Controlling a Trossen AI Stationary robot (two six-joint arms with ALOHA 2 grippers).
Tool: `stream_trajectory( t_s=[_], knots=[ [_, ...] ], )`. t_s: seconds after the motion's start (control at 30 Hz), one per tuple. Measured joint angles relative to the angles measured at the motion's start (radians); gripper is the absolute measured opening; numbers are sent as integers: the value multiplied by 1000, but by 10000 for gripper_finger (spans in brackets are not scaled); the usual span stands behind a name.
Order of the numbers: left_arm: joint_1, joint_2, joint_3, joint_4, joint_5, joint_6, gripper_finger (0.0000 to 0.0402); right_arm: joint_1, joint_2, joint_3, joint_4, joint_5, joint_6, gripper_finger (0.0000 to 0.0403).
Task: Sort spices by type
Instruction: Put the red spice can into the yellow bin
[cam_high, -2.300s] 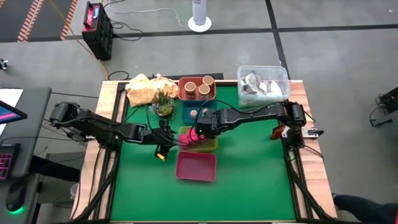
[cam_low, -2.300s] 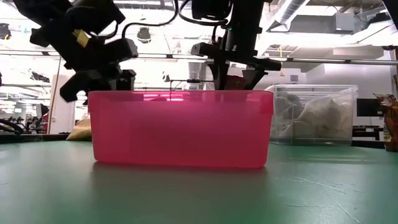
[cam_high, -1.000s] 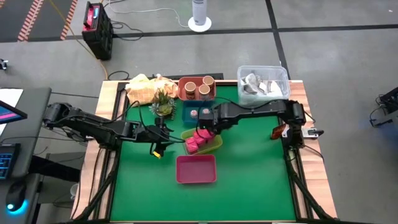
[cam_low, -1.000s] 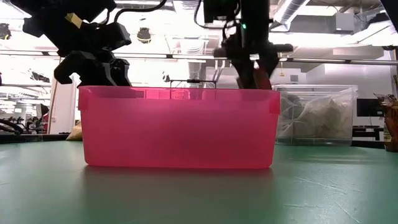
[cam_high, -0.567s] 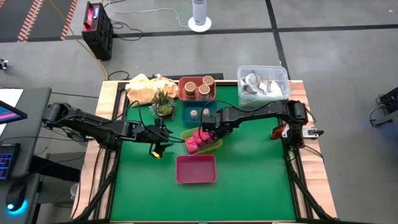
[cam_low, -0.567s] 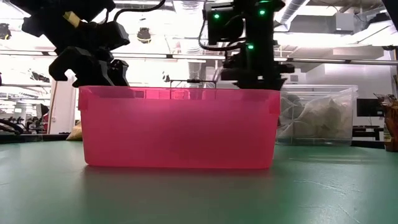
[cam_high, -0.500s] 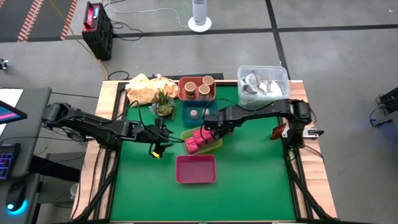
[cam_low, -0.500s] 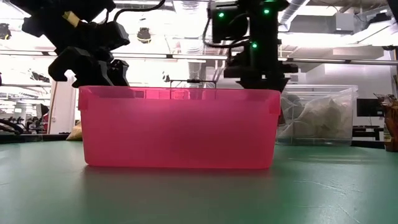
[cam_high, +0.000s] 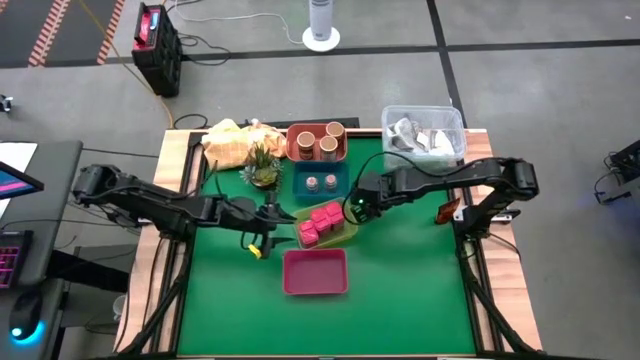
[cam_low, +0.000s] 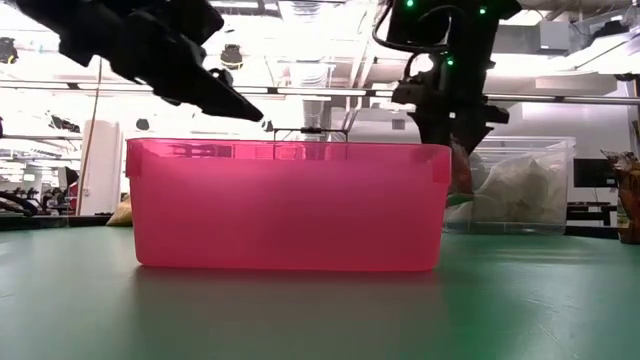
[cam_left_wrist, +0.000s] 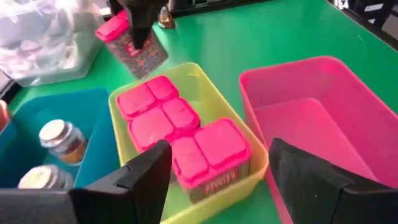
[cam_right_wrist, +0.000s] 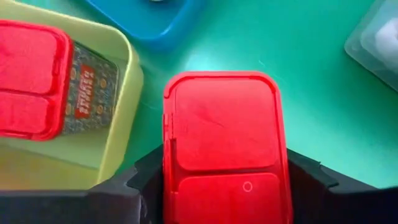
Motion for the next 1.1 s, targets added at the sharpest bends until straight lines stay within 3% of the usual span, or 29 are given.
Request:
stream_trajectory(
  t_s=[0.47,0.67,0.83,1.1],
  knots=[
    [23,305,130,33,-122,41,256,45,-69,-10,1,6,-148,252],
    [63,309,130,21,-192,94,256,136,-118,15,25,7,-222,237],
    [67,291,128,4,-221,187,256,204,-114,57,94,9,-293,247],
    [69,287,127,-18,-313,211,256,218,-72,67,305,-1,-459,242]
  ],
)
